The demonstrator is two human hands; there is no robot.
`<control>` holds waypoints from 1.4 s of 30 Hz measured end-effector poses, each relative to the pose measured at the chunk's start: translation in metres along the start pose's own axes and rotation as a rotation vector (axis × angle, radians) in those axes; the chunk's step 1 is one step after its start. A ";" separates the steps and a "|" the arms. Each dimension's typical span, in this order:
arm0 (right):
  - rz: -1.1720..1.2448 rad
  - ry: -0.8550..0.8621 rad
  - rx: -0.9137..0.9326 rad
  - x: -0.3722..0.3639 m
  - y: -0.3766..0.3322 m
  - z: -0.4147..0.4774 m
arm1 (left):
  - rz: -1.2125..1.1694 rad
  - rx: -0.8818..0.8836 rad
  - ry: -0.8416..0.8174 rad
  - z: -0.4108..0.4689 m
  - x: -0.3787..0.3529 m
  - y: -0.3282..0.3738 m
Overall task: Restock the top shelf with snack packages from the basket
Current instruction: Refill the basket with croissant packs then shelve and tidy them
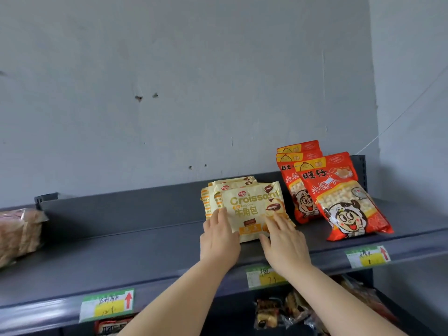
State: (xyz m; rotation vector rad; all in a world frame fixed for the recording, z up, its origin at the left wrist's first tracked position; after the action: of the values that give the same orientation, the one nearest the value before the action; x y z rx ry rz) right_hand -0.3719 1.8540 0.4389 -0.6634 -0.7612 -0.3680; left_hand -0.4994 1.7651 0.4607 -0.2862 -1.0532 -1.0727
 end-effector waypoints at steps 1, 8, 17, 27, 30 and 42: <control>-0.019 -0.007 0.006 0.000 -0.002 -0.004 | 0.034 -0.033 -0.008 -0.004 0.003 0.003; -0.070 -0.060 -0.036 0.001 -0.028 -0.060 | 0.154 -0.161 -0.022 -0.051 0.037 -0.007; -0.061 -0.174 -0.077 -0.032 -0.076 -0.177 | 0.186 -0.246 -0.088 -0.143 0.050 -0.063; -0.104 -0.399 -0.056 -0.067 -0.102 -0.262 | 0.295 -0.138 -0.386 -0.237 0.029 -0.142; -0.092 -0.467 -0.048 -0.081 -0.109 -0.290 | 0.320 -0.051 -0.495 -0.268 0.017 -0.177; 0.003 -0.774 0.041 -0.144 -0.150 -0.397 | 0.259 0.581 -0.608 -0.445 0.028 -0.317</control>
State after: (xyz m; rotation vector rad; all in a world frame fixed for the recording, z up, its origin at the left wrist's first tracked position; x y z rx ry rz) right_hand -0.3457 1.4875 0.1821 -0.7720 -1.4973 -0.0780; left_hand -0.5080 1.3027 0.1681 -0.2700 -1.7642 -0.4078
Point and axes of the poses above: each hand's wrist, its own z-axis towards the middle knuckle, its own x-axis out of the back of the hand, y = z × x, the point moved 9 cm from there along z, towards the middle knuckle, and after that the axes turned 11 degrees about z, right-handed, at the moved point
